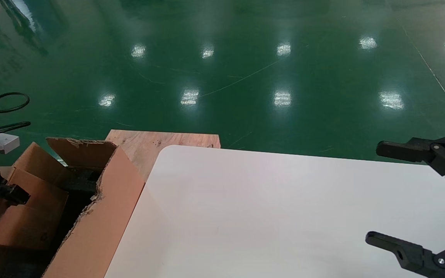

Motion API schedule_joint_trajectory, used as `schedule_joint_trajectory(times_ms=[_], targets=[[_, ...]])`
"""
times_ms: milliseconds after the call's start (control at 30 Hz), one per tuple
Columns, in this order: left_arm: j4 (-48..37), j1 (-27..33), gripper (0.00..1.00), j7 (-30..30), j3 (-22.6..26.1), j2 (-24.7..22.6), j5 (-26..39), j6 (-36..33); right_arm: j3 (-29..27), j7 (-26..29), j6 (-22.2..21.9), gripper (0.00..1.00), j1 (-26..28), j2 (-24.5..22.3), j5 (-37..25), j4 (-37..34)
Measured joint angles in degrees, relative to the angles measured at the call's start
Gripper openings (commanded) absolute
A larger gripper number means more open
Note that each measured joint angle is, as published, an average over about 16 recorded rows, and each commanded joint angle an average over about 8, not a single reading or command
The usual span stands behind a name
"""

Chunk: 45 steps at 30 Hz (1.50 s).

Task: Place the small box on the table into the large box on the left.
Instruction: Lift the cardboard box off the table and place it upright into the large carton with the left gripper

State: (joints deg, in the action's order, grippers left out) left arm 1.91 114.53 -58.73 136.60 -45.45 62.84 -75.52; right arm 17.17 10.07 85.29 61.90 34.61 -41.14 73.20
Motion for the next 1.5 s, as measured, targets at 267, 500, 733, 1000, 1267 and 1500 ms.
schedule_joint_trajectory(times_ms=[267,500,733,1000,1267,1500], targets=[[-1.0,-1.1,0.0,0.9,0.4,1.1,0.5,2.4,0.0,0.0,0.0,1.0,0.0,0.0,0.0,0.0],[-1.0,-1.0,0.12,2.7,0.3,1.5,0.4,4.2,0.0,0.0,0.0,1.0,0.0,0.0,0.0,0.0],[-0.5,-0.3,0.95,4.4,-0.3,1.8,-0.3,4.6,0.1,0.0,0.0,1.0,0.0,0.0,0.0,0.0],[-0.2,0.3,1.0,5.3,-0.7,2.0,-0.9,4.6,0.1,0.0,0.0,1.0,0.0,0.0,0.1,0.0],[-0.2,0.2,1.0,5.0,-0.6,1.9,-0.8,4.6,0.1,0.0,0.0,1.0,0.0,0.0,0.1,0.0],[-0.3,0.1,1.0,4.8,-0.5,1.8,-0.7,4.6,0.1,0.0,0.0,1.0,0.0,0.0,0.1,0.0]])
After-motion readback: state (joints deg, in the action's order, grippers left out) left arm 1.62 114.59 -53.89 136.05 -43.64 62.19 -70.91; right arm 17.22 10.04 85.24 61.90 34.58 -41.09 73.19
